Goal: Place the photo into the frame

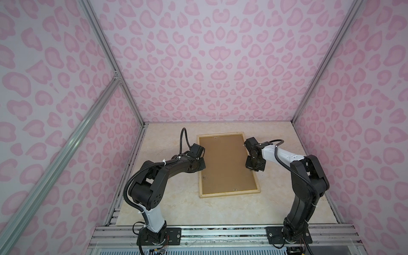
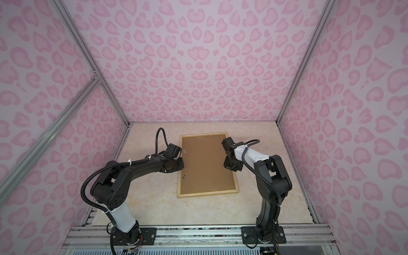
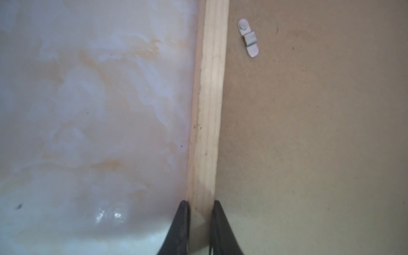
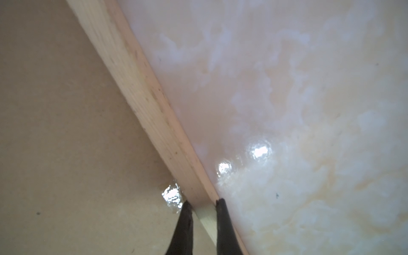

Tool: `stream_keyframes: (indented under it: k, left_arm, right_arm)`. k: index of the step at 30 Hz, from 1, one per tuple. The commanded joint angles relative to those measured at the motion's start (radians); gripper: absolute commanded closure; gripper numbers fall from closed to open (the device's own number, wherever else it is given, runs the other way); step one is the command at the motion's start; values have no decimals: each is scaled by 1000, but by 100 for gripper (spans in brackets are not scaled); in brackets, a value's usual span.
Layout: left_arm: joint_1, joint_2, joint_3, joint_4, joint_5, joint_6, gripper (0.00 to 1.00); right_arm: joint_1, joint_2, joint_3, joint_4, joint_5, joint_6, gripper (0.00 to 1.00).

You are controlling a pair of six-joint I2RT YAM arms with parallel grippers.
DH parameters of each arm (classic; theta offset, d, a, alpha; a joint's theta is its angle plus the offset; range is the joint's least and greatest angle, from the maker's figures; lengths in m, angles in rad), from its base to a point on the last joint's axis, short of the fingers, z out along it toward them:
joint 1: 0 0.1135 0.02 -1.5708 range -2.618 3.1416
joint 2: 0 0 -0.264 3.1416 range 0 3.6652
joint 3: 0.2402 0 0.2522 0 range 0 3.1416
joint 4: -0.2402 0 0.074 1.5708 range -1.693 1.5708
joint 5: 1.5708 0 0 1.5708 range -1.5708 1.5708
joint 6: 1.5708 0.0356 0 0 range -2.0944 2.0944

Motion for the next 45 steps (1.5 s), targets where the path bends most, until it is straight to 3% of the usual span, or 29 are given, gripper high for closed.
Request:
stream_keyframes:
  k: [1, 3, 10, 15, 21, 26, 30, 45]
  left_arm:
    - [-2, 21, -7, -114, 58, -41, 93]
    - [-1, 21, 4, -122, 62, -36, 92]
    - [18, -6, 57, -159, 95, -12, 66]
    - [31, -73, 80, -191, 114, 17, 45]
    - [25, -188, -2, -202, 128, 48, 28]
    - [-26, -200, -5, -260, 118, 119, 18]
    - [-57, -165, 24, -311, 95, 137, 18]
    - [-80, 2, 113, -352, 40, 122, 34]
  right_arm:
    - [-1, 21, -10, -13, -11, 50, 89]
    - [2, 9, 14, -15, 8, 18, 74]
    - [4, -26, 81, -43, 42, -84, 28]
    - [3, -36, 65, -16, 5, -171, 15]
    - [4, -120, -41, 38, -13, -218, 21]
    - [2, -147, -96, 87, -60, -270, 20]
    - [-12, -116, -109, 100, -74, -290, 22]
    - [-21, -17, -84, 121, -93, -320, 46]
